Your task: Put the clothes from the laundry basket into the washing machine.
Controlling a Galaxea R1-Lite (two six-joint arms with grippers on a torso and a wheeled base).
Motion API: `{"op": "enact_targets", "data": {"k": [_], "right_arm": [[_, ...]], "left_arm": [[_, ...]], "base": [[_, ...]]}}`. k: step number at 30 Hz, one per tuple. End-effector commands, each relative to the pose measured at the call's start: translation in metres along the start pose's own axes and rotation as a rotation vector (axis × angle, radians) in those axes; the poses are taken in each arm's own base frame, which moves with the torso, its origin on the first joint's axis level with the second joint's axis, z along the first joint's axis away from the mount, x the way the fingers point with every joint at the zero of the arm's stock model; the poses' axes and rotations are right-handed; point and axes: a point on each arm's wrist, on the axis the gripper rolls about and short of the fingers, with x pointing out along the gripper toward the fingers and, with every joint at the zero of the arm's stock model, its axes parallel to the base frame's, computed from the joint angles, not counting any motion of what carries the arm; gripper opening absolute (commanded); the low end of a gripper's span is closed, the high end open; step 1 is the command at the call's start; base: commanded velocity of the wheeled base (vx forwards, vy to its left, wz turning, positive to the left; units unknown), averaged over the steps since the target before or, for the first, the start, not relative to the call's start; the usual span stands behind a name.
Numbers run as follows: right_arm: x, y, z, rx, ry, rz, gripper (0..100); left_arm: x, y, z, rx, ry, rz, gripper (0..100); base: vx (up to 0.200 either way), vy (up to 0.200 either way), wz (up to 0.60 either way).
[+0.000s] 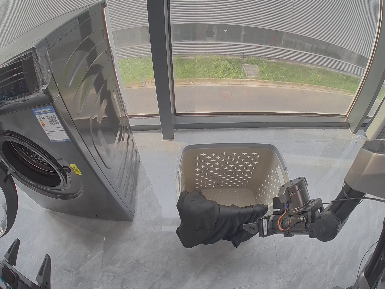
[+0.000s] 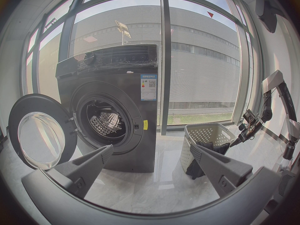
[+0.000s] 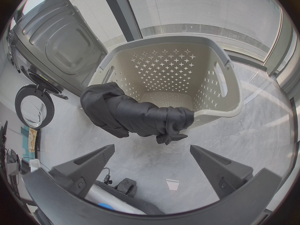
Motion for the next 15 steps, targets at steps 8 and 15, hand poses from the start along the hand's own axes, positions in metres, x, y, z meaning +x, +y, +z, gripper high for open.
{"op": "enact_targets", "data": {"k": [8, 15], "right_arm": [[0.044, 0.007, -0.012, 0.03, 0.071, -0.007, 100], [0.067, 0.01, -0.002, 0.04, 0.046, -0.003, 100]], "left_arm": [[0.0, 0.0, -0.005, -0.001, -0.001, 0.0, 100], [0.0, 0.0, -0.005, -0.001, -0.001, 0.0, 100]], "base": [[0.0, 0.0, 0.0], [0.0, 0.0, 0.0]]}}
